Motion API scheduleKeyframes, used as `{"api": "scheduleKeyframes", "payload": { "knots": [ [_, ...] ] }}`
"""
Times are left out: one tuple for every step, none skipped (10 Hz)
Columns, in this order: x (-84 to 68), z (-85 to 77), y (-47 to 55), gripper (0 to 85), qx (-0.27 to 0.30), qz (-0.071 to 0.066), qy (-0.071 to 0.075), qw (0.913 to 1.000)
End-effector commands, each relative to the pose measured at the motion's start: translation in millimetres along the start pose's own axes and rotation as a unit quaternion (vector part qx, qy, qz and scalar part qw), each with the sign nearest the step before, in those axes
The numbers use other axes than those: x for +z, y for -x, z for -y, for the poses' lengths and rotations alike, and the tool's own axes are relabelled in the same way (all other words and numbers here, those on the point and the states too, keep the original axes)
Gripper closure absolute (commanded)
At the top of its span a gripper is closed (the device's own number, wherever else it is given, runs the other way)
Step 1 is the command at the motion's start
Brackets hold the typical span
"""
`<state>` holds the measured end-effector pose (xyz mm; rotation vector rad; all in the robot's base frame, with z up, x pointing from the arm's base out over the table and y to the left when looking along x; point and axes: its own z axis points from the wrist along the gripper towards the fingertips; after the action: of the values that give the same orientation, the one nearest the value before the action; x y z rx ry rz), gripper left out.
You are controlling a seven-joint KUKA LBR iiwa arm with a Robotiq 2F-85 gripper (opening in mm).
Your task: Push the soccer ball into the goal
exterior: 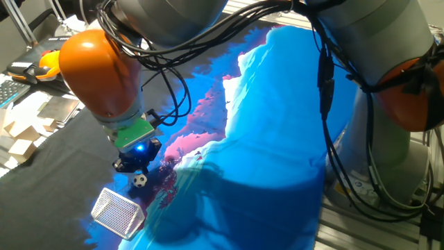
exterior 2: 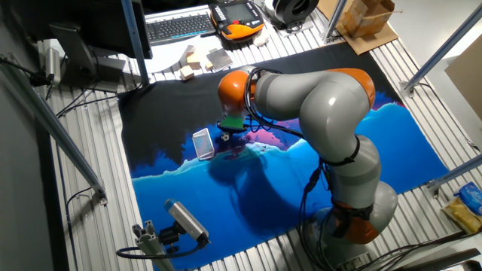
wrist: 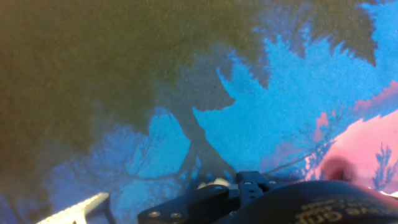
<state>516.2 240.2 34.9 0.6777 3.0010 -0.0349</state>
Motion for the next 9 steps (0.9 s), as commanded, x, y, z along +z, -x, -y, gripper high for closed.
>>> {"api": "scheduleKeyframes", "payload": {
  "knots": [
    [0.1,-1.5,-1.2,85.0,0.002,-0.004,0.003,1.0000],
    [1.1,-4.2,-3.8,85.0,0.006,-0.003,0.002,1.0000],
    [2.0,-7.0,-6.4,85.0,0.009,-0.003,0.003,0.9999],
    [2.8,-10.6,-9.3,85.0,0.014,0.000,0.001,0.9999],
    [2.6,-10.8,-9.4,85.0,0.015,0.003,-0.001,0.9999],
    [2.2,-9.4,-7.7,85.0,0.015,0.005,-0.004,0.9999],
    [1.6,-9.0,-7.0,85.0,0.019,0.000,0.006,0.9998],
    [1.6,-11.5,-9.2,85.0,0.025,0.001,0.006,0.9997],
    [0.8,-12.1,-10.1,85.0,0.029,0.001,0.005,0.9996]
  ]
}}
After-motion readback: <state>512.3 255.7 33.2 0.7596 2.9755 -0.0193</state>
